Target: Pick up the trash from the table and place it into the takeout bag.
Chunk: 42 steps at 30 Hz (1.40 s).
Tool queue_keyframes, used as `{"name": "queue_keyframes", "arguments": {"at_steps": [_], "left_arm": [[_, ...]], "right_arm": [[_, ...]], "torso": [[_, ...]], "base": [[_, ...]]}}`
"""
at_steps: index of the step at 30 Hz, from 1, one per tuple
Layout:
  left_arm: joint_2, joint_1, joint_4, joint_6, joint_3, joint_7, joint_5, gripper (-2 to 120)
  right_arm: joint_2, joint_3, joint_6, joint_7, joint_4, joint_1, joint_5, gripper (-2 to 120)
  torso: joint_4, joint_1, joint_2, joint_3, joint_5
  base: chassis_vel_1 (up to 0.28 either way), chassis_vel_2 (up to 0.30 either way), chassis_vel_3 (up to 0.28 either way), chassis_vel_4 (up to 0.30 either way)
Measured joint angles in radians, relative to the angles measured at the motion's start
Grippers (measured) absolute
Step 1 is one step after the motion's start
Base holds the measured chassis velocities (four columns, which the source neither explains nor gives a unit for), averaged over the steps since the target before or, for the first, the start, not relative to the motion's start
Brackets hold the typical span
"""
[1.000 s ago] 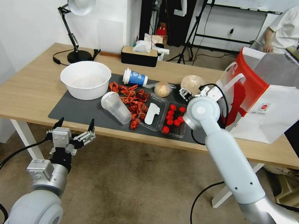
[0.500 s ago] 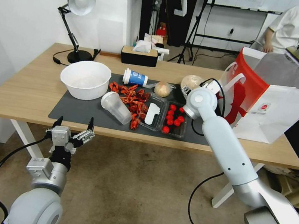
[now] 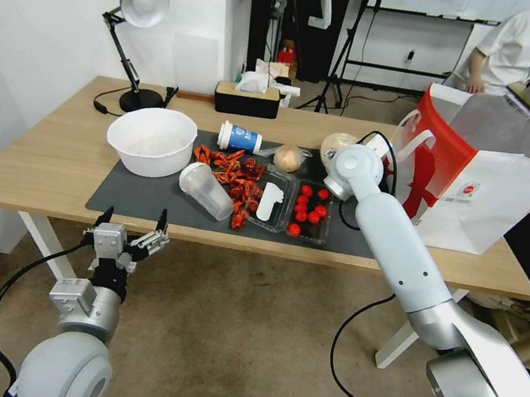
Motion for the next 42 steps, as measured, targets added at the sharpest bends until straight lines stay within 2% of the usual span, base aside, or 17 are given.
{"name": "queue_keyframes", "arguments": {"at_steps": [20,21,24,26,30,32,33,35,36,37,38,40,42], "left_arm": [[0.007,-0.007,0.002,0.002,0.001,-0.001,-0.007,100],[0.006,-0.007,0.002,0.002,0.002,-0.001,-0.007,100],[0.005,-0.007,0.001,0.002,0.003,-0.001,-0.007,100],[0.004,-0.004,-0.002,0.002,0.002,-0.001,-0.006,100],[0.005,-0.001,-0.007,0.002,0.001,-0.001,-0.006,100],[0.005,0.0,-0.01,0.002,0.0,-0.002,-0.006,100],[0.005,0.0,-0.01,0.002,0.0,-0.002,-0.006,100],[0.004,0.001,-0.01,0.002,0.0,-0.002,-0.005,100],[0.004,0.001,-0.01,0.002,0.0,-0.002,-0.005,100],[0.003,0.001,-0.009,0.002,0.0,-0.002,-0.004,100],[0.003,0.001,-0.009,0.002,0.0,-0.002,-0.004,100],[0.0,0.002,-0.009,0.002,0.003,-0.002,-0.002,100],[0.0,0.002,-0.009,0.001,0.003,-0.002,-0.001,100]], "right_arm": [[0.012,0.012,-0.013,-0.036,-0.079,0.014,0.001,100],[0.014,0.012,-0.013,-0.038,-0.084,0.015,0.002,95],[0.016,0.013,-0.015,-0.038,-0.088,0.015,0.003,90],[0.019,0.015,-0.016,-0.039,-0.095,0.013,0.002,78],[0.019,0.018,-0.015,-0.039,-0.094,0.008,0.002,69],[0.017,0.022,-0.015,-0.04,-0.086,0.001,0.001,55],[0.017,0.022,-0.015,-0.04,-0.086,0.001,0.001,55],[0.014,0.023,-0.015,-0.039,-0.078,-0.005,0.001,46],[0.014,0.023,-0.015,-0.039,-0.078,-0.005,0.001,46],[0.011,0.024,-0.015,-0.038,-0.073,-0.007,0.001,39],[0.011,0.024,-0.015,-0.038,-0.073,-0.007,0.001,39],[0.004,0.027,-0.015,-0.034,-0.064,-0.012,0.001,29],[-0.001,0.029,-0.015,-0.03,-0.059,-0.015,0.001,25]], "torso": [[-0.0001,0.0,0.0,0.0,0.0],[-0.0001,0.0,0.0,0.0,0.0],[-0.0001,0.0,0.0,0.0,0.0001],[0.0,0.0,0.0,0.0,0.0],[0.0001,0.0,0.0,0.0,0.0],[0.0004,0.0,0.0,0.0,-0.0001],[0.0004,0.0,0.0,0.0,-0.0001],[0.0002,0.0,0.0,0.0,-0.0002],[0.0002,0.0,0.0,0.0,-0.0002],[0.0001,0.0,0.0,0.0,0.0],[0.0001,0.0,0.0,0.0,0.0],[0.0002,0.0,0.0,0.0,0.0],[0.0001,0.0,0.0,0.0,0.0]], "base": [[0.0,0.0,0.0,0.0],[0.0,0.0,0.0,0.0],[0.0,0.0,0.0,0.0],[0.0,0.0,0.0,0.0],[0.0,0.0,0.0,0.0],[0.0,0.0,0.0,0.0],[0.0,0.0,0.0,0.0],[0.0,0.0,0.0,0.0],[0.0,0.0,0.0,0.0],[0.0,0.0,0.0,0.0],[0.0,0.0,0.0,0.0],[0.0,0.0,0.0,0.0],[0.0,0.0,0.0,0.0]]}}
